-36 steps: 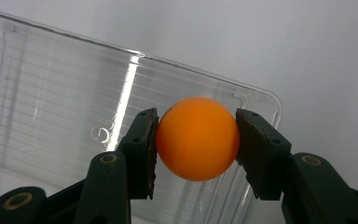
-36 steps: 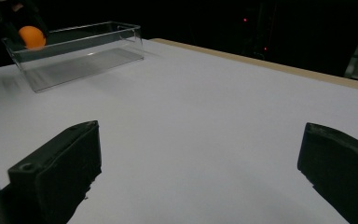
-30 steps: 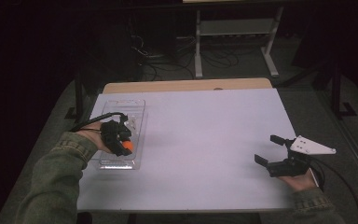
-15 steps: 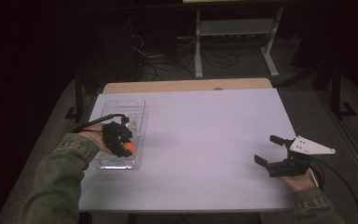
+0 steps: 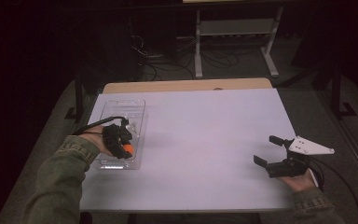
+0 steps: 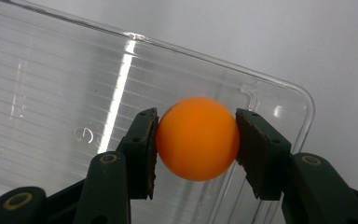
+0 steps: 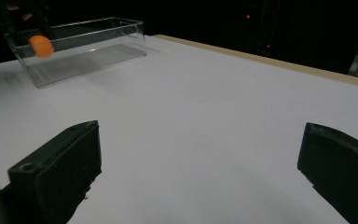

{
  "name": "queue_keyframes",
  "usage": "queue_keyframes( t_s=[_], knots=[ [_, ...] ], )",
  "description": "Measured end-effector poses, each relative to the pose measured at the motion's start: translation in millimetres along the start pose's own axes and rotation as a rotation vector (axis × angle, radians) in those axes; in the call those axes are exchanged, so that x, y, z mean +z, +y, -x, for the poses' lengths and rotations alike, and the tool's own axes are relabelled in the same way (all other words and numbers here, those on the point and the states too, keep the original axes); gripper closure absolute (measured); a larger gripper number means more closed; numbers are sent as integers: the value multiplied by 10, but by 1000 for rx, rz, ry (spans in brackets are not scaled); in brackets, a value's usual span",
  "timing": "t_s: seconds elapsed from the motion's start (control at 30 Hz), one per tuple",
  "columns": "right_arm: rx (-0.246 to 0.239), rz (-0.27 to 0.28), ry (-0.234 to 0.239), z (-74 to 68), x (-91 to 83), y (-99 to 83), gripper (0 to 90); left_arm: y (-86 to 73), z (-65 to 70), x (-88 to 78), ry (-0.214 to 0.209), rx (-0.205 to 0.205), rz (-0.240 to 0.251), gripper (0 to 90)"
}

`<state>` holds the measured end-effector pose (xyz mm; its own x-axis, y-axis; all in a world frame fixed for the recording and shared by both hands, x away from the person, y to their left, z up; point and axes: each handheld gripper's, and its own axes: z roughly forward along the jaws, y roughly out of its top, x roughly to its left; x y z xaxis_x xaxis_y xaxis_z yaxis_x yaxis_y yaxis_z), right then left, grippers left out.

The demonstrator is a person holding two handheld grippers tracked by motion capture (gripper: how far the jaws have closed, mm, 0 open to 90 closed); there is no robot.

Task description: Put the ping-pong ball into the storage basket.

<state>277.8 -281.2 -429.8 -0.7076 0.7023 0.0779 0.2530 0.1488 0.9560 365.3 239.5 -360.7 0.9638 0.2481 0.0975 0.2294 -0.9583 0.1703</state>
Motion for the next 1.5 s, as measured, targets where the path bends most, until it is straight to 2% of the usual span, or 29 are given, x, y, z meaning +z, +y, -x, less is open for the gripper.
queue_keyframes(
  t_s=[0.4, 0.63, 0.97, 1.2, 1.3, 1.5],
  knots=[
    [0, 2, 1, 3, -3, 0, 0, 40, -19, 79, -19, -4, 2, 505],
    [0, 2, 1, 1, -4, 1, 0, 1, -43, 123, -26, -23, 1, 504],
    [1, 0, 1, 1, -3, -1, 0, -18, -50, 165, -28, -27, 3, 504],
    [0, 0, 3, 2, -3, -1, 0, -19, -52, 175, -20, -26, 0, 503],
    [2, 0, 2, 4, -4, -1, 0, -21, -53, 172, -15, -38, 4, 499],
    [-2, -12, 5, 0, 7, -5, 0, -19, -55, 154, 11, -47, 11, 435]
  ],
)
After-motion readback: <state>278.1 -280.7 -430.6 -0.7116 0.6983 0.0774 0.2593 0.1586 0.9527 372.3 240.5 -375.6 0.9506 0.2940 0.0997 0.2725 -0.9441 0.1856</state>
